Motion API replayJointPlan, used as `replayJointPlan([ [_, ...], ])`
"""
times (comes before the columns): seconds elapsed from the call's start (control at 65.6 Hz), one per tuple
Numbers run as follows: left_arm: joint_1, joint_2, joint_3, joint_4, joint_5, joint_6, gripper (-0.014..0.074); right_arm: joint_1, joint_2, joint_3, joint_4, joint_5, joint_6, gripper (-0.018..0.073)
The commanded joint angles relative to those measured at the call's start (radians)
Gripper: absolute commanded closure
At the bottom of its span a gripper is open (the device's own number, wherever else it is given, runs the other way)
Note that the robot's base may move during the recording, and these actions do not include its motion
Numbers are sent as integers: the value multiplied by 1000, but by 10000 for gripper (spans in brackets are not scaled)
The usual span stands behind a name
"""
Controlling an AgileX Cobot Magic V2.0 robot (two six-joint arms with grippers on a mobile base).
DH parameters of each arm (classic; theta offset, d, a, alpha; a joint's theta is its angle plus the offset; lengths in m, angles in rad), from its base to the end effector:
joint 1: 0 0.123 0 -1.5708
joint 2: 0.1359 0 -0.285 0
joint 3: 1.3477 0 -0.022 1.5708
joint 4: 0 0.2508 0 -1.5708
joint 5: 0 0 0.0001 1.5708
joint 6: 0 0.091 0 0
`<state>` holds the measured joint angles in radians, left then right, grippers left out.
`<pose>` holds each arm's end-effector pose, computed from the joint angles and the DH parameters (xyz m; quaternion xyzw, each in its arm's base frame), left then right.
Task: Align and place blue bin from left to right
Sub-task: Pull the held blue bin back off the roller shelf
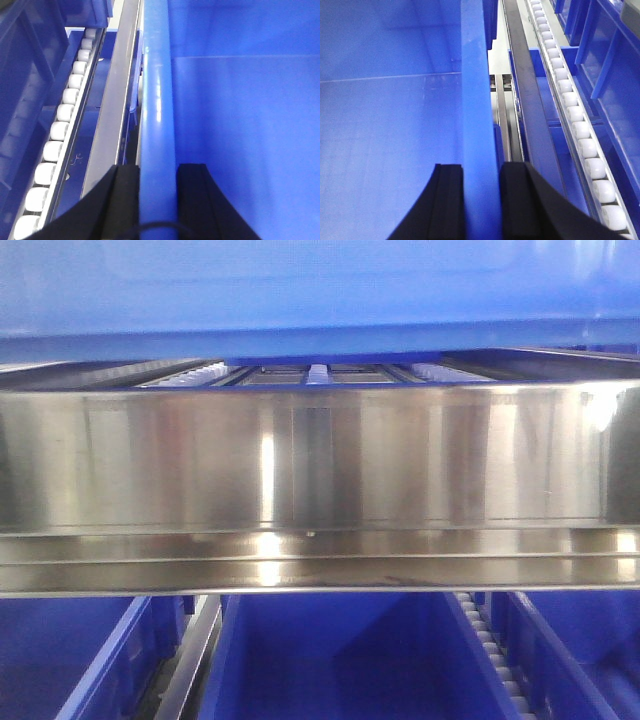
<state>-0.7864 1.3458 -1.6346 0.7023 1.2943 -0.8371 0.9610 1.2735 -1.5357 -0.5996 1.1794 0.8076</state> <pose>0.2148 -0.1352 0.4663 -0.0396 0.8887 0.0181 0.4564 0.1756 0.1684 0.4574 -0.0744 0.8875 0.0803 0.4476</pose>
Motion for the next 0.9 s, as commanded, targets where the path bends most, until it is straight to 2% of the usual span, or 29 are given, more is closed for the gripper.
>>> replayJointPlan([
  [0.0, -17, -14, -12, 7, -87, -8, 707, 10, -16, -9, -27, -119, 5, 629],
  [0.885, -17, -14, -12, 11, -87, -8, 707, 10, -16, -9, -27, -121, 5, 629],
])
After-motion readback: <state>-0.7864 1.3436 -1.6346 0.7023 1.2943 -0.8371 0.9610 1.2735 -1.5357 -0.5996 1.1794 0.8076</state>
